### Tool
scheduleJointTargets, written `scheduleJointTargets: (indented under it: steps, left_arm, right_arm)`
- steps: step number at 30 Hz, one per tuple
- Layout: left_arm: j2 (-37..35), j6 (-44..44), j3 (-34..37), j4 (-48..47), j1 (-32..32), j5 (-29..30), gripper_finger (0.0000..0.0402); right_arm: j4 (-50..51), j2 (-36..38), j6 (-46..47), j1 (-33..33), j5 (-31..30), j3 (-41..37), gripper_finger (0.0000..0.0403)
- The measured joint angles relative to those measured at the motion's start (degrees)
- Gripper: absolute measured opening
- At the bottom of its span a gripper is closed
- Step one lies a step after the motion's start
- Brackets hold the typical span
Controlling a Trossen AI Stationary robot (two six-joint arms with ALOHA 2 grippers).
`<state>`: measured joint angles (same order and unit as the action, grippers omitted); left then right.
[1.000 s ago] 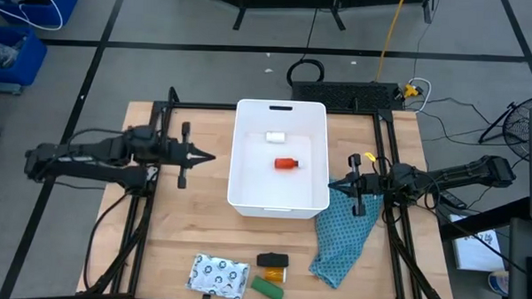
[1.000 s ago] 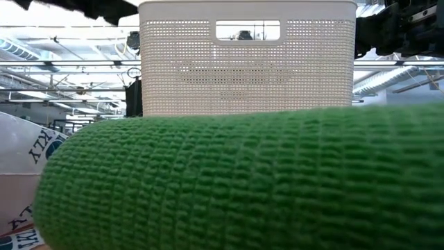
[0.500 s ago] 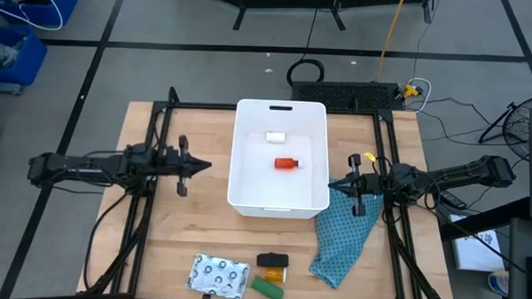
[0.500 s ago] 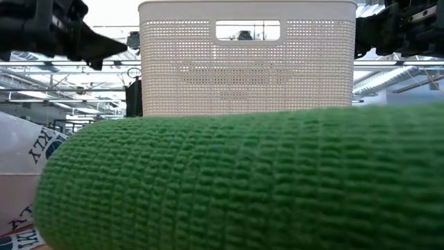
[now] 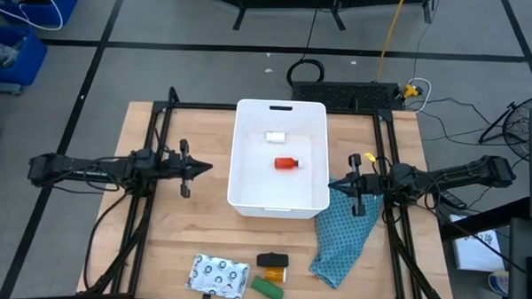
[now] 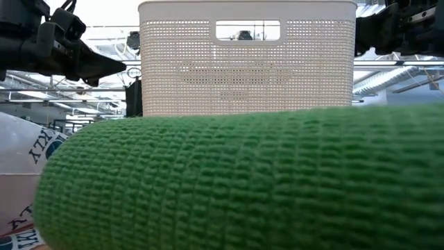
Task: Pick & place medical supplies in basket/bin
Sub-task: Put the black bandage into the white bin
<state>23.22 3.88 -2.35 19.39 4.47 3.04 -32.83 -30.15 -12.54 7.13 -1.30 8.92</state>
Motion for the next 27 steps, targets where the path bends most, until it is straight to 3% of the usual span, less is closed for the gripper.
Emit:
scheduleJointTargets:
  steps: [8,14,27]
  left_arm:
    - [0.00,0.31,0.00,-1.20,0.00,-0.01,0.0045]
    - [0.00,0.74,0.00,-1.17,0.00,0.04,0.0039]
    - [0.00,0.73,0.00,-0.23,0.00,0.08,0.0013]
  right_arm:
    - [22.21,-1.97,-8.81,5.04,-7.77,18.39,0.0000]
    - [26.62,-7.55,-8.96,8.24,-7.97,31.97,0.0000]
    - [39.08,-36.46,3.49,16.25,-22.85,54.25,0.0004]
